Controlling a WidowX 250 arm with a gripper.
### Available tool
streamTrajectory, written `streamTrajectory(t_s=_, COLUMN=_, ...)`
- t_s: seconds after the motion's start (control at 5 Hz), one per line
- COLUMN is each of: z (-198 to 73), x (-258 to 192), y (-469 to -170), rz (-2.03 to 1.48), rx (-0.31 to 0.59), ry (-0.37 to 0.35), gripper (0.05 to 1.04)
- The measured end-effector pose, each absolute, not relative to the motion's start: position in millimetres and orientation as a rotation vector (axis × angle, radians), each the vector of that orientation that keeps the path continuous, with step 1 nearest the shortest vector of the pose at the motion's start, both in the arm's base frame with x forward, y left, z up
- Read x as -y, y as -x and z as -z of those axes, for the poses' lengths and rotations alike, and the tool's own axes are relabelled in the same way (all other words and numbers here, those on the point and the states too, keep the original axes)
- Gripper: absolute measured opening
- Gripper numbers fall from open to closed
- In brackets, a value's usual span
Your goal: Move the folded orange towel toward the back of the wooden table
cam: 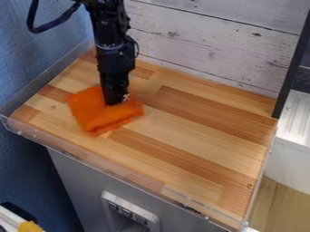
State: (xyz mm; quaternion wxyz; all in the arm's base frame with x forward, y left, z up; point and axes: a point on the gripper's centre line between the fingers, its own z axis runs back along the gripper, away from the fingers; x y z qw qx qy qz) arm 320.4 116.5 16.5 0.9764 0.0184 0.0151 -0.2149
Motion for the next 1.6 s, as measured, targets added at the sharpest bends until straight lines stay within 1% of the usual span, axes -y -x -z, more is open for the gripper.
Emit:
streamTrajectory(t_s=0.2, z=-18.9, x=-129.6, y=-334.6, rz=0.298, rx=-0.017, ry=-0.042, gripper=0.059)
streamTrajectory(t_s=0.4, z=-18.0, x=-139.7, y=-343.5, rz=0.187, rx=0.0, ry=-0.032, gripper=0.059)
streamTrajectory(t_s=0.6, z=-16.0, x=-149.1, y=-348.5, rz=0.099, rx=0.019, ry=-0.024, gripper=0.083)
streamTrajectory(t_s=0.8, z=-22.6, x=-154.6, y=-351.7, rz=0.038, rx=0.029, ry=-0.014, gripper=0.235)
streamTrajectory(t_s=1.0, z=-27.3, x=-144.6, y=-347.1, rz=-0.026, rx=-0.015, ry=0.009, gripper=0.49)
streamTrajectory(t_s=1.2, z=-57.2, x=-110.8, y=-355.1, rz=-0.043, rx=0.004, ry=0.002, gripper=0.788)
streamTrajectory(t_s=1.4, z=-73.1, x=-67.7, y=-356.7, rz=-0.05, rx=-0.028, ry=0.0, gripper=0.993)
streamTrajectory(t_s=1.6, z=-92.2, x=-29.1, y=-365.6, rz=-0.054, rx=-0.036, ry=-0.012, gripper=0.999)
